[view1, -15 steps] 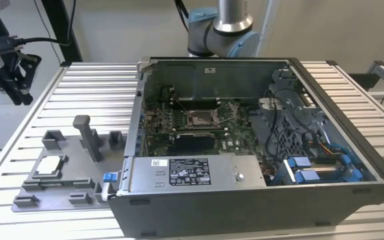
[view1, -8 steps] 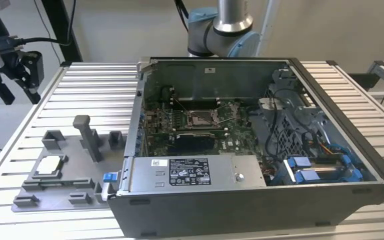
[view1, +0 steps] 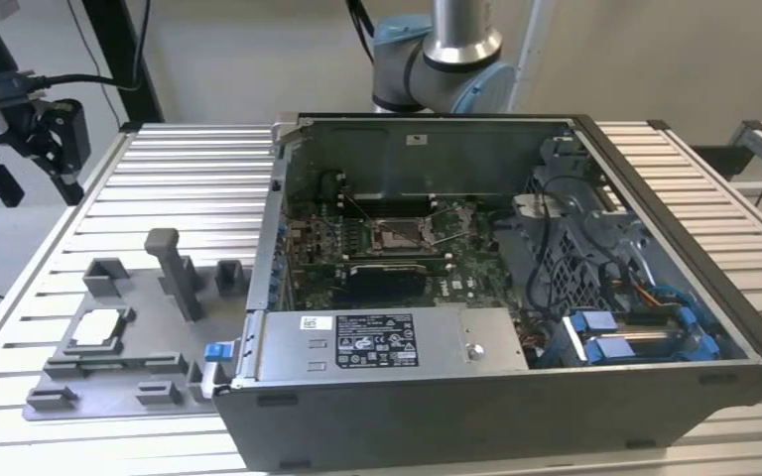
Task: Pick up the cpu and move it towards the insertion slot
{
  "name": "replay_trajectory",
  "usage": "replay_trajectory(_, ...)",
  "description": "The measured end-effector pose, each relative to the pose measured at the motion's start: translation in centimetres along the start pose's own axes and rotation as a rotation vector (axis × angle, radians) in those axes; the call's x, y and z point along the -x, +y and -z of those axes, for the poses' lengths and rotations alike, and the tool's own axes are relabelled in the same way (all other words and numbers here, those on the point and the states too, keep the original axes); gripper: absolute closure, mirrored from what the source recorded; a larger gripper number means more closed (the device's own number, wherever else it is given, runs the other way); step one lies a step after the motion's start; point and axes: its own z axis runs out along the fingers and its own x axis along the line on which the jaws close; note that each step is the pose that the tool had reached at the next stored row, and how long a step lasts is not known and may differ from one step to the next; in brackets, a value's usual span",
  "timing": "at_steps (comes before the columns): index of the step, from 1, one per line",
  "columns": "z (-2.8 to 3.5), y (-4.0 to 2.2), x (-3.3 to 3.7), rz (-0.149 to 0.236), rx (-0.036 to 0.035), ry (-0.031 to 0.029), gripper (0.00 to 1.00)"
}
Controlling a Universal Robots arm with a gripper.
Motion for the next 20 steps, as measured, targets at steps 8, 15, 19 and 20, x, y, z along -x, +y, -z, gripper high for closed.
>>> replay_trajectory(8, -1.19, -0.06, -0.23, 0.0, 0.0001, 0.0, 0.0)
replay_trajectory(15, -2.21, -0.11, -0.23, 0.0, 0.0, 0.0, 0.0)
replay_trajectory(19, -2.73, -0.14, -0.23, 0.0, 0.0001, 0.0, 0.0)
replay_trajectory(20, -2.84, -0.15, -0.24, 0.0, 0.0, 0.0, 0.0)
